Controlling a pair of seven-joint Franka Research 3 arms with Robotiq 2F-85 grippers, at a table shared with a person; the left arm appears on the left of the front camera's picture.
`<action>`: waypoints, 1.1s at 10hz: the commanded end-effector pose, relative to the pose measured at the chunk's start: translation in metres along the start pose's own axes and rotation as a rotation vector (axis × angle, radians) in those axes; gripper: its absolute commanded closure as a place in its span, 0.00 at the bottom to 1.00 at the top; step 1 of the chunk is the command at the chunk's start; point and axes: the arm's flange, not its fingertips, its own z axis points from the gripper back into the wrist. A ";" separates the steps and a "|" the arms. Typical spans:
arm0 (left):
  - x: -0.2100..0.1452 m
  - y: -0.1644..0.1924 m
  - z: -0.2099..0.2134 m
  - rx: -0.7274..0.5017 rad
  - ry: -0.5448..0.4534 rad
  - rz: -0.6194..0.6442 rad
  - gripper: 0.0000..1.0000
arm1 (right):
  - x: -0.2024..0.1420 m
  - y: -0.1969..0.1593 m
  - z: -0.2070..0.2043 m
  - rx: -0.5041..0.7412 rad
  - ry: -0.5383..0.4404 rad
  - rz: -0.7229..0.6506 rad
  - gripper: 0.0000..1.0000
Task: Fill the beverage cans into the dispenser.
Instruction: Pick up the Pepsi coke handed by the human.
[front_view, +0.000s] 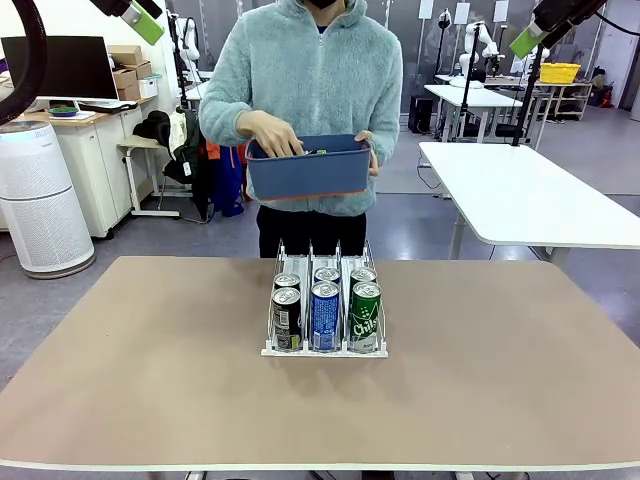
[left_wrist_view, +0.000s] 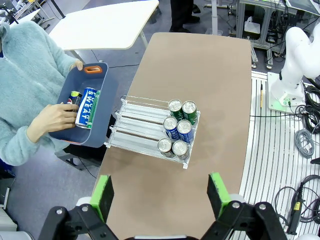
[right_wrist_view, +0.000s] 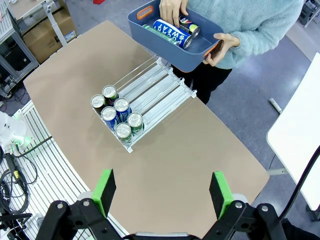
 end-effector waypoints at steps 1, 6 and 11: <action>-0.001 0.000 0.001 -0.012 -0.013 0.004 0.00 | 0.000 0.000 0.001 0.000 -0.002 -0.009 0.00; -0.001 0.000 0.001 -0.012 -0.013 0.004 0.00 | 0.000 0.000 0.001 0.000 -0.002 -0.009 0.00; -0.001 0.000 0.001 -0.012 -0.013 0.004 0.00 | 0.000 0.000 0.001 0.000 -0.002 -0.009 0.00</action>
